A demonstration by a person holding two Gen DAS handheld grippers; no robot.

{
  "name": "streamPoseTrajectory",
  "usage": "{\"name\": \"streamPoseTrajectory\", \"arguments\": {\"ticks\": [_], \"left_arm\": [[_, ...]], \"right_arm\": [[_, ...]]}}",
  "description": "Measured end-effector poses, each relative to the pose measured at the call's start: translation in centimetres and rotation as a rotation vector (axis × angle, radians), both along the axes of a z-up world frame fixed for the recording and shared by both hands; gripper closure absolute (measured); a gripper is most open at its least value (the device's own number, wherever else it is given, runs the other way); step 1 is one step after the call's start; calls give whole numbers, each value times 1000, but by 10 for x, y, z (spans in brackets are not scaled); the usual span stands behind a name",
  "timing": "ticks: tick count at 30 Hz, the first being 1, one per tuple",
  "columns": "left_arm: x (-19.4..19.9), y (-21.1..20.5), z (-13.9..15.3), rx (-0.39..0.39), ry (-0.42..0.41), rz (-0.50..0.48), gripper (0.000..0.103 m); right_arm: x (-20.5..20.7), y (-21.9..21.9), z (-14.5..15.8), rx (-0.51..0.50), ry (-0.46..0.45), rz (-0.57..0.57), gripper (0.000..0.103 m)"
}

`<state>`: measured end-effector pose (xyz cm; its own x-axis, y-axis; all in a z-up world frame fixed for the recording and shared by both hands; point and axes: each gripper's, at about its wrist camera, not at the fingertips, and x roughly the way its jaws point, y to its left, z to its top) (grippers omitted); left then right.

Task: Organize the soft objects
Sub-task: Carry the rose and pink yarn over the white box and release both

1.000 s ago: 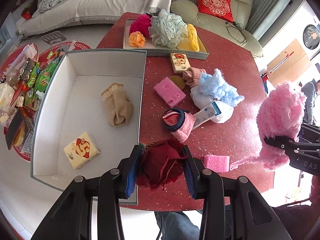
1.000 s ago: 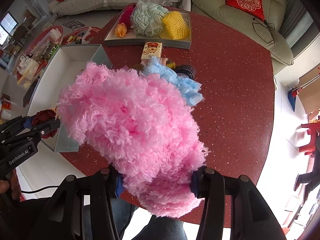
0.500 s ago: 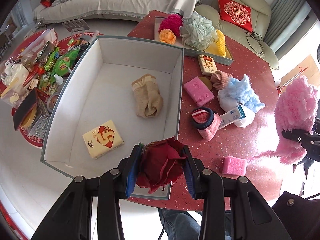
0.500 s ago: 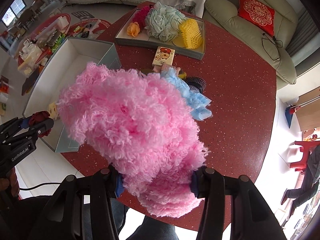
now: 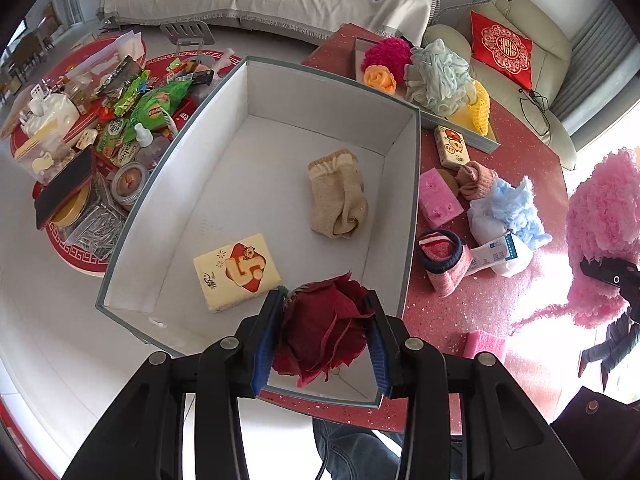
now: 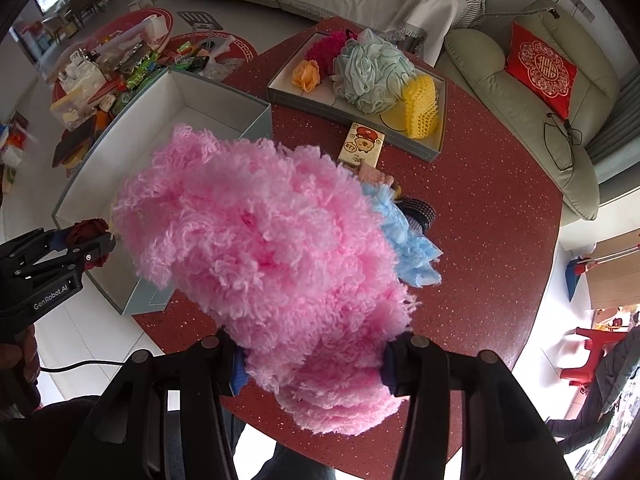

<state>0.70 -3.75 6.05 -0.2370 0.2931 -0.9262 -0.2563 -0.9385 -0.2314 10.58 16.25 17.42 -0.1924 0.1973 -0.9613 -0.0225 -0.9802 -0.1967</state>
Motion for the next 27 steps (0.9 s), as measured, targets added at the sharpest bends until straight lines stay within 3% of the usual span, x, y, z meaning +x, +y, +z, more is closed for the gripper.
{"name": "streamPoseTrajectory", "arguments": {"ticks": [27], "left_arm": [[-22,-28,-11,-55,-6,128,61]], "right_arm": [[-84,-81,2,-12,19,288,49]]}}
